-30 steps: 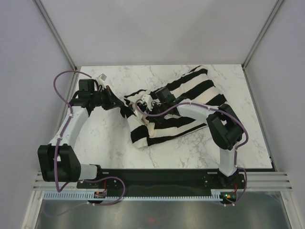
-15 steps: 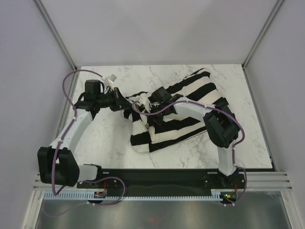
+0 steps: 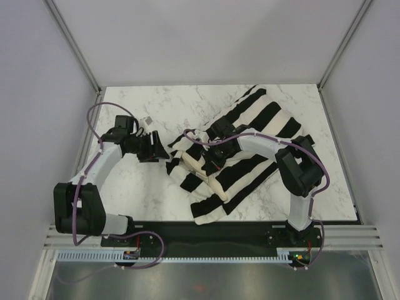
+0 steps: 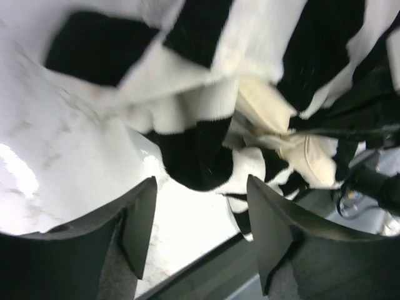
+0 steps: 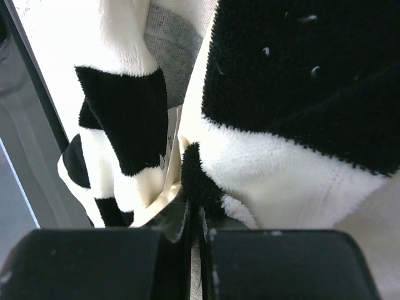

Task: Put the pillow into the pillowcase

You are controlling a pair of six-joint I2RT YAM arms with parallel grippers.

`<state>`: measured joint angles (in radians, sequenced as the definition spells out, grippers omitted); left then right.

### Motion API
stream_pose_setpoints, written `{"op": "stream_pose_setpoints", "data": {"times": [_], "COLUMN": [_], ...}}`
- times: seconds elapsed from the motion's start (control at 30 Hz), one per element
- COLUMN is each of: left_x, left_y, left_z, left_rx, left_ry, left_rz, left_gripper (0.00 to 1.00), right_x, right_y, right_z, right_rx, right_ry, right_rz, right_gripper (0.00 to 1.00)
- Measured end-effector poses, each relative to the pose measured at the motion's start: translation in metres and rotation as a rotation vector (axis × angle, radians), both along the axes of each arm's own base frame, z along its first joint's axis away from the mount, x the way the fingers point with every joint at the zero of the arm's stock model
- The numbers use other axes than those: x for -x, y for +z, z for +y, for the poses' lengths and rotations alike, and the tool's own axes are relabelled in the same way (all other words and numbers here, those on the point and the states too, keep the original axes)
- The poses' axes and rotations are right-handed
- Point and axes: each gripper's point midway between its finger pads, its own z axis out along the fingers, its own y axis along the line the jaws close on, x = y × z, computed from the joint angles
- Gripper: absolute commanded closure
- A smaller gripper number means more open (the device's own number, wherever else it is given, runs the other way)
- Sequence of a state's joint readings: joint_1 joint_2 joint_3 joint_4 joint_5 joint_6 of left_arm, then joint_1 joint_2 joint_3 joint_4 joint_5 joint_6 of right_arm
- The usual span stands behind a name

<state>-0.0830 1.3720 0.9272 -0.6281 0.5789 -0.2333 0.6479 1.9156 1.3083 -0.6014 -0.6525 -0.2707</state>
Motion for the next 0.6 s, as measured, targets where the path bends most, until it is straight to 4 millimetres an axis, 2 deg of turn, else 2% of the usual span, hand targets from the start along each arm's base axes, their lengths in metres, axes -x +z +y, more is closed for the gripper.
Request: {"op": "stream_pose_setpoints", "data": {"times": [0.1,0.17,0.23,0.3,0.4,0.53,0.6], "left_x": [-0.028,-0.041,-0.046,-0.043,-0.036,-0.026,-0.025], "left_y": [0.026,0.040,0.045,0.039,0.014,-0.023,-0.036], "left_z": [0.010,0.005,-0.008,-0.021,-0.033,-0.031,-0.028], "left_rx": [-0.047,-0.068,-0.080,-0.093,-0.129,-0.201,-0.236], "left_ry": [0.029,0.019,-0.011,-0.046,-0.078,-0.073,-0.063], "left_rz": [-0.113,-0.185,-0.231,-0.231,-0.180,-0.084,-0.054], "left_gripper": [0.27,0.27,0.27,0.27,0.27,0.34,0.43], "right_x": [0.002,0.002,0.002,0.002,0.002,0.002,0.002], "right_y": [0.000,0.000,0.000,0.001,0.001,0.001,0.002], "right_z": [0.000,0.001,0.001,0.001,0.002,0.002,0.003], "right_rx": [0.001,-0.001,-0.001,-0.002,-0.002,-0.002,-0.003], "right_ry": [-0.010,-0.018,-0.025,-0.030,-0.036,-0.041,-0.043], "right_rz": [0.014,0.020,0.025,0.027,0.032,0.038,0.041], "right_gripper": [1.00,1.00,1.00,1.00,1.00,1.00,1.00]}}
